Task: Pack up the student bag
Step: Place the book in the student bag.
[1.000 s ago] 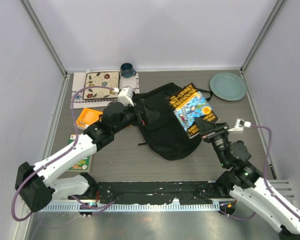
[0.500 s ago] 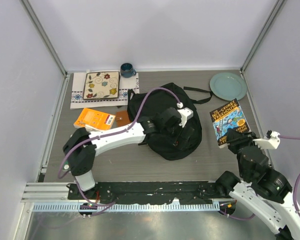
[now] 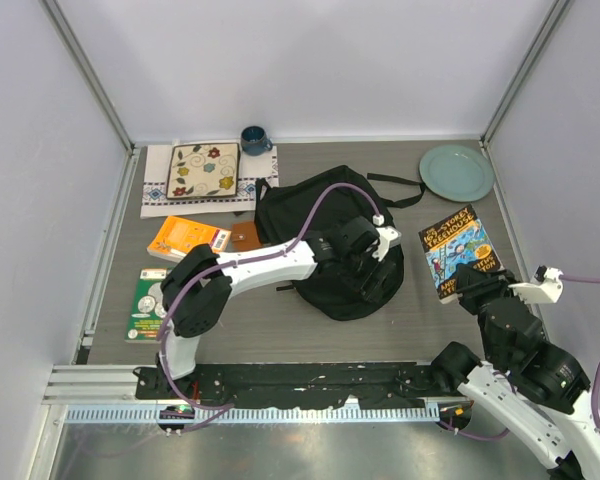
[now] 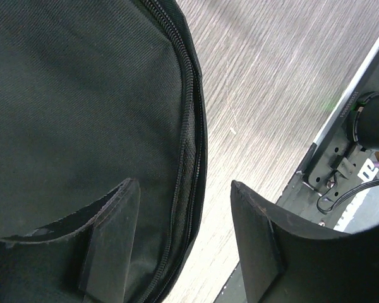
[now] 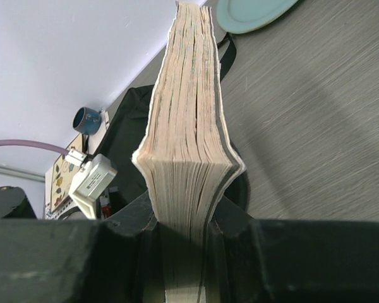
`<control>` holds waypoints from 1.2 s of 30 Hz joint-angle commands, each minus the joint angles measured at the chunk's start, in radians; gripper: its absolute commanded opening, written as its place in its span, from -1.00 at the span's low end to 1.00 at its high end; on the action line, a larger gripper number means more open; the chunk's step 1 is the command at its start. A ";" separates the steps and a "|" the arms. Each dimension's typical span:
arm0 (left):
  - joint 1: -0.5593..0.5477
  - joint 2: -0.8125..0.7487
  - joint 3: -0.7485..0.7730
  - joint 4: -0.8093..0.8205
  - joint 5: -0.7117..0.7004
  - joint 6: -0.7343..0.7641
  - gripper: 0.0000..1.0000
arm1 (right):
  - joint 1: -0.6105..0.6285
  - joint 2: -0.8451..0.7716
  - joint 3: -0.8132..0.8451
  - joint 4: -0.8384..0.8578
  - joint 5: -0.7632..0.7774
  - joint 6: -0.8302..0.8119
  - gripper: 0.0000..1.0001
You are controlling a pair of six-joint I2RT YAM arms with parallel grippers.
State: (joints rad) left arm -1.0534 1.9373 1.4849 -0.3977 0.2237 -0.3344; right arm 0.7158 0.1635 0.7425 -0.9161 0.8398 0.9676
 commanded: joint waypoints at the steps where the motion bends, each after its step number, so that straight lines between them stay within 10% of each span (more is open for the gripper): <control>1: 0.003 0.026 0.060 0.010 0.051 -0.003 0.22 | 0.002 -0.015 0.024 0.042 0.012 0.037 -0.99; 22: 0.044 0.061 0.060 0.080 0.103 -0.072 -0.48 | 0.004 -0.039 -0.014 0.036 -0.025 0.071 -0.99; 36: 0.050 0.097 0.074 0.074 0.126 -0.075 -0.13 | 0.002 -0.045 -0.015 0.028 -0.025 0.080 -0.99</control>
State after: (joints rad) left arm -1.0073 2.0190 1.5234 -0.3481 0.3199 -0.4114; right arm 0.7162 0.1349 0.7177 -0.9527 0.7830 1.0126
